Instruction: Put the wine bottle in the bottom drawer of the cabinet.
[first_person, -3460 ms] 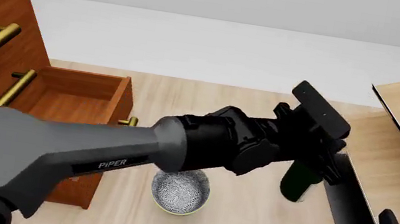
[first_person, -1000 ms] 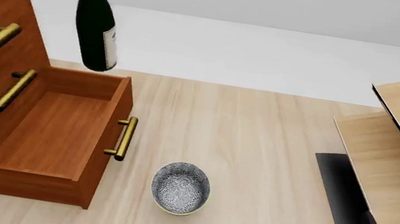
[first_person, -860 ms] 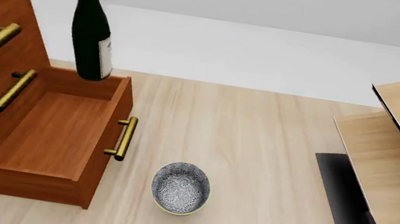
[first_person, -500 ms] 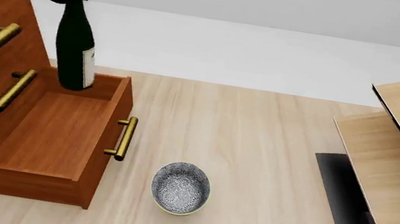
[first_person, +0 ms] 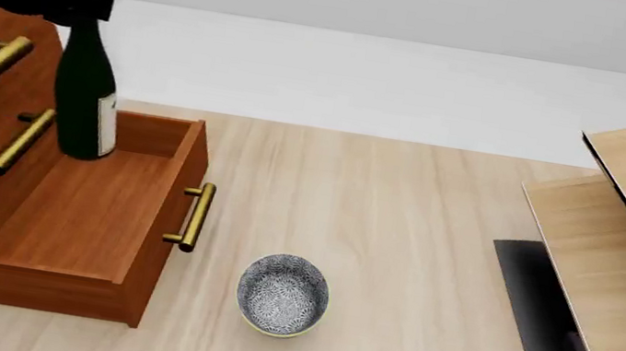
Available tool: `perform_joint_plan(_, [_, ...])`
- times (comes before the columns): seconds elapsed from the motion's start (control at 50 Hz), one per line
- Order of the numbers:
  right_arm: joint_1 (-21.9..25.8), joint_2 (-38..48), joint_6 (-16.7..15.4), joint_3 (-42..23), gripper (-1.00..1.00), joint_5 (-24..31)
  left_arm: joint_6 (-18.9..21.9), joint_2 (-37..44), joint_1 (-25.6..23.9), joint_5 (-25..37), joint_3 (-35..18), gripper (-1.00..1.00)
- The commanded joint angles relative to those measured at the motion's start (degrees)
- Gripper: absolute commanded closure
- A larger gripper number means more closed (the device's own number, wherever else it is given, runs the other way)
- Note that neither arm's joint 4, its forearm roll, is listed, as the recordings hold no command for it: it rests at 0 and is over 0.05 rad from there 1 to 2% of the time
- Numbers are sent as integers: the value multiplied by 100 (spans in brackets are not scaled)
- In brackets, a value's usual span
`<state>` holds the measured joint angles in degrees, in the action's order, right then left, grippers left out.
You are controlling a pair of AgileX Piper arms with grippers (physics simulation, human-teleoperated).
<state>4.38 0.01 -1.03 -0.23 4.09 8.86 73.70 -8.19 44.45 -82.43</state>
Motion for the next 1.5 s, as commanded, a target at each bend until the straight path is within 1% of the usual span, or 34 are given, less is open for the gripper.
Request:
perform_joint_plan(0.02, [65,0,-8,10,-100,-14,63,-354,132,19,277,100])
perform_joint_plan(0.08, [70,0,3,7,-100,-15,20,-406,139,5,375,100])
perform_joint_plan(0.12, [71,0,-4,11,-100,-9,67,-431,179,-12,444,100])
perform_joint_plan(0.16, [77,0,15,10,-100,-14,-3,-439,151,23,440,100])
perform_joint_plan(0.18, [84,0,0,13,-100,-9,84,-463,206,10,454,100])
perform_joint_plan(0.2, [85,0,1,14,-100,-10,-2,-469,162,42,436,100])
perform_joint_plan(0.24, [88,0,15,14,-100,-11,57,-486,193,31,485,100])
perform_joint_plan(0.4, [99,0,5,17,-100,4,-5,-568,163,-37,660,100])
perform_joint_plan(0.42, [111,0,3,17,-100,7,-81,-565,150,-34,677,100])
perform_joint_plan(0.44, [110,0,15,15,-100,0,13,-582,161,-46,728,100])
perform_joint_plan(0.52, [105,0,10,12,-100,-6,-76,-607,158,-62,737,100])
perform_joint_plan(0.56, [102,0,10,11,-100,-4,-18,-620,172,-77,794,100])
perform_joint_plan(0.6, [111,0,13,8,-100,-6,-105,-626,137,-66,790,100])
perform_joint_plan(0.64, [112,0,11,10,-100,-1,-67,-640,160,-90,817,100])
perform_joint_plan(0.68, [118,0,21,8,-100,-5,-139,-654,122,-99,848,100])
perform_joint_plan(0.74, [115,0,14,4,-100,-4,-92,-656,100,-127,961,100])
perform_joint_plan(1.0, [115,0,14,4,-100,-4,-92,-656,100,-127,961,100])
perform_joint_plan(1.02, [195,0,26,-11,-100,3,-295,-802,-31,-215,1315,100])
perform_joint_plan(1.04, [128,0,12,4,-100,3,-133,-693,88,-215,1032,100])
perform_joint_plan(1.06, [122,0,7,7,-100,6,-200,-693,44,-185,1017,100])
perform_joint_plan(1.2, [122,0,17,9,-100,5,-236,-710,-42,-126,1109,100])
perform_joint_plan(1.22, [134,0,15,10,-100,6,-224,-751,-99,-125,1197,100])
perform_joint_plan(1.24, [137,0,21,10,-100,3,-341,-741,-158,-91,1195,100])
perform_joint_plan(1.26, [142,0,31,12,-100,4,-117,-764,-16,-120,1241,100])
perform_joint_plan(1.3, [150,0,17,14,-100,11,-322,-762,-101,-83,1217,100])
perform_joint_plan(1.32, [149,0,33,14,-100,7,-246,-773,-57,-95,1265,100])
perform_joint_plan(1.4, [155,0,33,13,-100,8,-273,-832,-60,-110,1362,100])
perform_joint_plan(1.46, [159,0,27,13,-100,10,-352,-793,-46,-39,1290,100])
perform_joint_plan(1.48, [162,0,26,13,-100,10,-468,-781,-117,-7,1263,100])
perform_joint_plan(1.5, [155,0,35,15,-100,10,-498,-746,-100,28,1280,100])
